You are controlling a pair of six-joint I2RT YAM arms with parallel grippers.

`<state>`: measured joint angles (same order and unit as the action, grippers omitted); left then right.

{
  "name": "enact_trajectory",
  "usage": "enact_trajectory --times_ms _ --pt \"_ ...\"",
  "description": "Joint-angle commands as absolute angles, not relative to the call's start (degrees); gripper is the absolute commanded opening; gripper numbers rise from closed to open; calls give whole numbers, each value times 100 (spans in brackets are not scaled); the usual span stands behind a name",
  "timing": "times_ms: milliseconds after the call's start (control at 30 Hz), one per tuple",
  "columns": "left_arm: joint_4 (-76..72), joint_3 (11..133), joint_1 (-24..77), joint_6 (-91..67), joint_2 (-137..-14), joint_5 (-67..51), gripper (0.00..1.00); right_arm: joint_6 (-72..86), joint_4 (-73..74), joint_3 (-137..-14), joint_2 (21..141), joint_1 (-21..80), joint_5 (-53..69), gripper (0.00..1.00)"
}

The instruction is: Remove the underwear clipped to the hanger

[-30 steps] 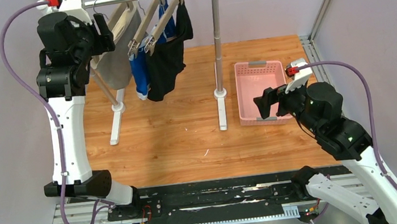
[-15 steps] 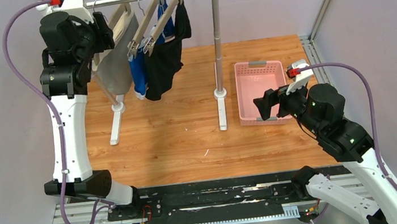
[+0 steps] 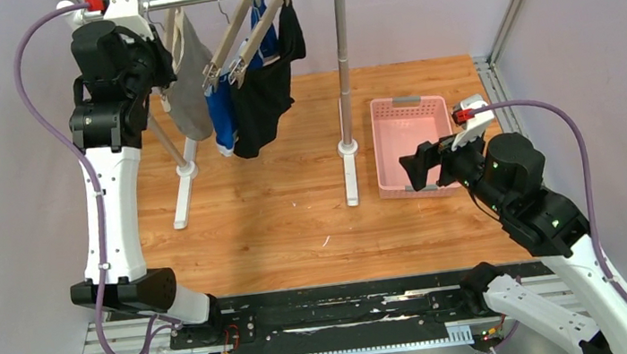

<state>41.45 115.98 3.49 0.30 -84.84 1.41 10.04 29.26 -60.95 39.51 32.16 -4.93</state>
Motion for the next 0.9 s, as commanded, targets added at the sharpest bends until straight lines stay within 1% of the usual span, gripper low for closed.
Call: enact_trajectory --times_ms 0,33,67,300,467,600,867 --pt "3929 11503 299 62 -8530 125 14 904 2780 -6021 3844 3255 -422 99" --pt "3932 11497 299 47 -8538 131 3 905 2778 -6019 3834 3255 -431 99" --pt "3923 11496 299 26 -8545 131 1 899 2780 -6012 3820 3259 -436 99" --pt "3861 11830 299 0 -8588 -65 0 880 2774 -5911 3808 3260 -469 99" --pt "3614 11847 299 44 -8302 -60 0 896 2720 -5776 3840 3261 -566 99" --pt "3736 11801 299 112 -8127 -57 0 880 2619 -5721 3879 3261 -571 99" --pt "3433 10585 299 142 -7195 41 0 824 2518 -5652 4010 3254 -593 99"
